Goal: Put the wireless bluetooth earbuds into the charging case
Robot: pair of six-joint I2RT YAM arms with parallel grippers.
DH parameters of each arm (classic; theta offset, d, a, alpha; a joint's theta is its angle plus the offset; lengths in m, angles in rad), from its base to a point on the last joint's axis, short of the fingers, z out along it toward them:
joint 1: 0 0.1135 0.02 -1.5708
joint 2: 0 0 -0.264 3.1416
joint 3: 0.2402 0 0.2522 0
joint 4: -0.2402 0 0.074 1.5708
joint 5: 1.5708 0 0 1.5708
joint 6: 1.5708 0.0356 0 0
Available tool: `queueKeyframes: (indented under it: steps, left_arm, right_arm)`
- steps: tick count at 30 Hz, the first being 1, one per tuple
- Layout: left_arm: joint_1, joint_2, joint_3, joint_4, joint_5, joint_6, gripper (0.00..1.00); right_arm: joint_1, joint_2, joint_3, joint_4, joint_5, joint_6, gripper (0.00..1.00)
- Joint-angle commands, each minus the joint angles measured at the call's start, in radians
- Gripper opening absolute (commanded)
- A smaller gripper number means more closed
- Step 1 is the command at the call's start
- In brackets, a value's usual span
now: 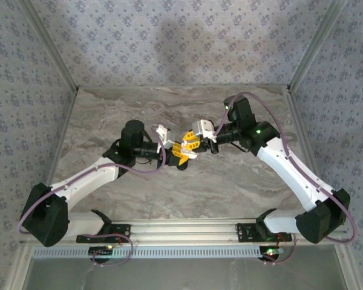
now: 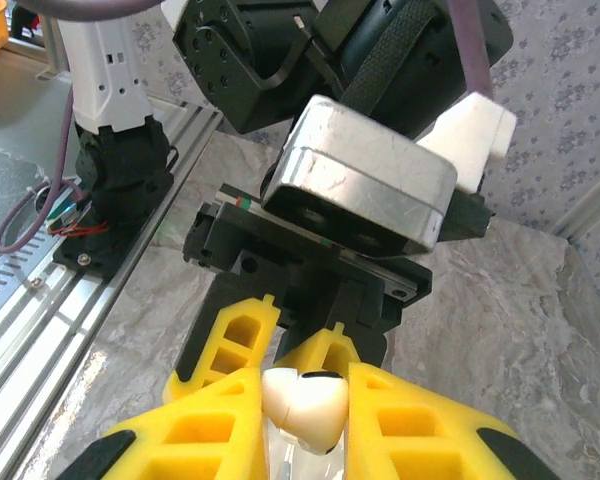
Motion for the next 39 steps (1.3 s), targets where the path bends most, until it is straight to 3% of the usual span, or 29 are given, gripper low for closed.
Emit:
queueKeyframes:
  steps: [1,25,39]
  left_arm:
    - [0.006,-0.002,0.039,0.006,0.044,-0.001,0.11]
    - [0.007,-0.027,0.043,0.026,0.039,-0.011,0.12]
    - [0.007,-0.026,0.054,-0.003,0.035,0.011,0.12]
  right_arm:
    - [0.008,0.012,0.028,-0.025,-0.043,-0.049,0.21]
    - [0.053,0.032,0.023,-0.138,0.072,-0.124,0.22]
    - [0.063,0.017,0.026,-0.175,0.141,-0.15,0.37]
